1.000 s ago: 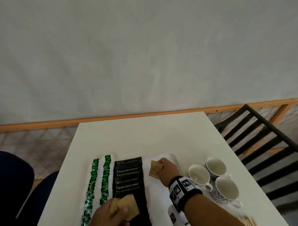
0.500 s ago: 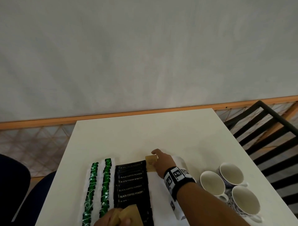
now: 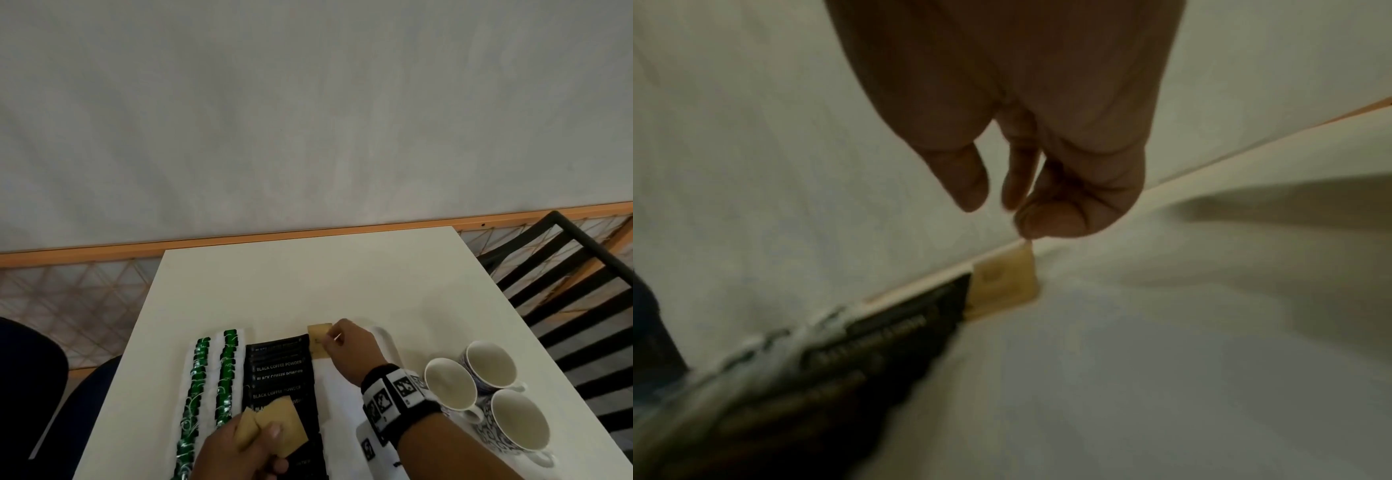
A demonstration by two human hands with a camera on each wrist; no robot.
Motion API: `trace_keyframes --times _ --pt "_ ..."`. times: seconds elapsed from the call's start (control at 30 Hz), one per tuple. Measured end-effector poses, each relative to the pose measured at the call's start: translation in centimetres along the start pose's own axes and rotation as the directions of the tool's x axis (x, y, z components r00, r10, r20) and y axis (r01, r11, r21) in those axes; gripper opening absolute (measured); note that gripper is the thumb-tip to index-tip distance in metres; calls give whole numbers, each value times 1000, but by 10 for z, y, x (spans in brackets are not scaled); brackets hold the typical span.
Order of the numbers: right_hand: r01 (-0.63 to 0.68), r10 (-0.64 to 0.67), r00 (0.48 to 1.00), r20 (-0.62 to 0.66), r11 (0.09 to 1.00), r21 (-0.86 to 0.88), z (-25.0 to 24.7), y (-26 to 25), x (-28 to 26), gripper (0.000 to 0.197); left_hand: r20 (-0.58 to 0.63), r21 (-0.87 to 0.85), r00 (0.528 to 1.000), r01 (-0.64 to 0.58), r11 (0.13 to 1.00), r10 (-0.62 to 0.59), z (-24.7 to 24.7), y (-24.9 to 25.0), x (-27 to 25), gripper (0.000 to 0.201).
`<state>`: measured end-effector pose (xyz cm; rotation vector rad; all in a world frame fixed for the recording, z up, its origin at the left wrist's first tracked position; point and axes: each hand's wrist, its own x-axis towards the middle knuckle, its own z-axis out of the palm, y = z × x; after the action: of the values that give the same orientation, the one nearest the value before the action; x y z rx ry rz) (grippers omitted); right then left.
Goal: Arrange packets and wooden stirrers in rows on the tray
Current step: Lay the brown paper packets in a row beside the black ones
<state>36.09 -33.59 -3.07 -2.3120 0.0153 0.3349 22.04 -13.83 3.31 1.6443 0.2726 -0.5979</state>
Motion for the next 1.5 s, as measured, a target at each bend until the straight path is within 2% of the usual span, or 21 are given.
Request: trace_keyframes --times 0.03,0.1,0.13,0.2,0.27,0.33,0.4,0.47,0.53,0.63,0.73,0.93,1.1,1.17,1.23,1.33,1.43,1.5 --pt "36 -46 991 127 996 77 -4 -4 -9 24 -84 -86 996 12 996 -19 4 10 4 29" --pt "13 -116 904 412 970 244 -10 -15 -29 30 -153 -115 984 70 991 -88 12 7 12 19" --pt "3 -144 856 496 962 273 -10 -18 -38 28 -182 -123 977 91 988 -113 11 1 19 17" --pt "53 -187 816 547 966 252 -6 -18 -47 15 -221 -160 966 97 982 -132 13 2 25 16" --pt "106 -199 830 521 973 204 -1 -14 -48 15 -225 -128 967 89 988 -117 15 2 26 14" --pt "89 -172 869 464 977 195 3 -7 -43 19 -227 -136 965 98 986 -127 17 1 25 11" --pt "76 -127 924 361 986 152 5 4 -31 24 -232 -160 964 95 983 -131 16 -4 29 11" --pt "34 -41 976 212 999 37 6 15 -15 30 -214 -166 969 86 982 -121 12 -10 30 13" --pt "-37 43 995 94 997 -66 6 21 -3 34 -192 -183 976 62 981 -98 7 -17 29 22" --pt "-116 121 992 33 985 -127 9 26 8 35 -111 -185 993 6 983 -27 6 -17 24 30" --pt "-158 159 987 3 978 -136 14 24 15 36 -157 -204 987 -11 979 -22 6 -17 22 43" --pt "-167 166 986 -17 970 -176 18 17 16 37 -167 -227 986 -16 974 -23 7 -20 20 45" --pt "-189 185 982 -34 969 -160 24 17 19 22 -149 -267 989 -15 963 -26 8 -20 20 50" --pt "-204 200 979 -47 972 -114 25 17 18 22 -101 -246 995 -17 969 -9 8 -20 19 54" --pt "-217 215 975 -58 975 -41 23 17 15 24 -129 -261 991 -9 965 -26 6 -22 21 56" --pt "-211 213 975 -57 977 24 19 17 7 29 -108 -196 992 43 980 -66 2 -30 28 47" --pt "-116 117 991 -60 993 26 13 12 -7 23 -107 -194 988 86 977 -108 -1 -29 28 32" --pt "-6 -2 994 111 997 77 9 7 -22 24 -130 -182 985 85 980 -110 2 -28 30 32"
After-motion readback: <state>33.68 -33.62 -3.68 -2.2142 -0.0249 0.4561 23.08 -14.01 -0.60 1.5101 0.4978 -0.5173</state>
